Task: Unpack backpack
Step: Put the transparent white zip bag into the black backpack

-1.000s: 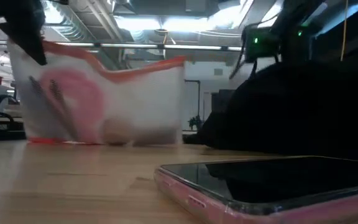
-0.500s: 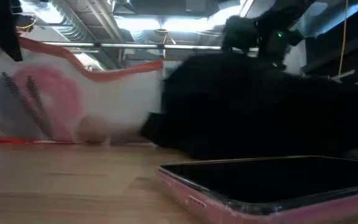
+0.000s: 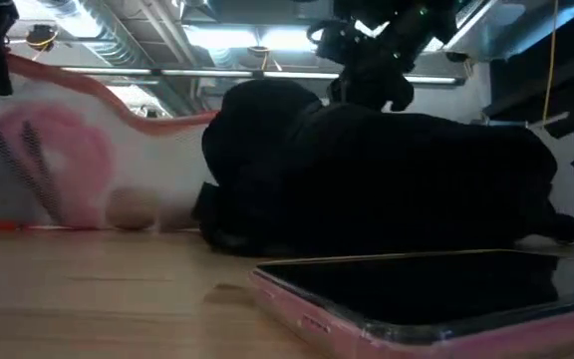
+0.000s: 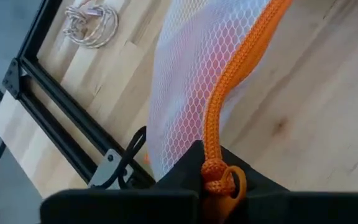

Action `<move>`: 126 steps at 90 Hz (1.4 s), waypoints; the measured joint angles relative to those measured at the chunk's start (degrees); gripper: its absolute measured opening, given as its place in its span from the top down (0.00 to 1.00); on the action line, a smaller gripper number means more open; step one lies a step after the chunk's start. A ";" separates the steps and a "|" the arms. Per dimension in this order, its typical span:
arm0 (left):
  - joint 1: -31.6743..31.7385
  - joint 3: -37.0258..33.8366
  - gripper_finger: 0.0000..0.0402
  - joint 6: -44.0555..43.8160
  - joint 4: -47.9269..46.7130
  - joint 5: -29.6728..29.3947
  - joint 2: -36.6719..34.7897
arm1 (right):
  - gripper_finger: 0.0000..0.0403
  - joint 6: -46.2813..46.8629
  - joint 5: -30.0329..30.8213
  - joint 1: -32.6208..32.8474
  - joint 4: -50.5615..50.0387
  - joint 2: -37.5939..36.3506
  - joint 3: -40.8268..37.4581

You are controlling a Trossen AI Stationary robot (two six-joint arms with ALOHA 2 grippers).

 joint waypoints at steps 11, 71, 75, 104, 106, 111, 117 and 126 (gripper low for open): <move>0.00 0.23 1.00 -0.49 -0.03 -1.55 0.00 | 0.60 -2.86 0.36 -0.10 0.22 -0.01 0.07; -1.40 24.24 1.00 20.28 3.88 -27.51 -2.54 | 0.60 -6.31 11.53 -0.53 11.61 3.03 0.05; -1.39 25.50 1.00 23.12 5.37 -28.79 -2.54 | 0.60 -6.33 10.31 -0.55 13.00 3.03 0.05; -0.81 26.97 1.00 46.78 25.89 -34.71 -2.51 | 0.60 -8.20 10.52 -0.43 26.78 3.03 0.03; -0.86 26.97 1.00 47.87 27.01 -35.17 -2.51 | 0.60 -8.39 11.04 -0.50 27.31 3.03 0.03; -1.14 26.98 1.00 50.94 29.77 -36.24 -2.51 | 0.60 -8.95 11.67 -0.94 28.15 3.03 0.03; -1.75 27.27 1.00 54.63 32.48 -37.57 -2.49 | 0.60 -9.02 11.73 -1.88 28.02 3.03 0.05; -2.89 27.59 1.00 61.02 37.94 -38.42 -2.49 | 0.60 -8.87 12.15 -3.16 26.37 3.03 0.04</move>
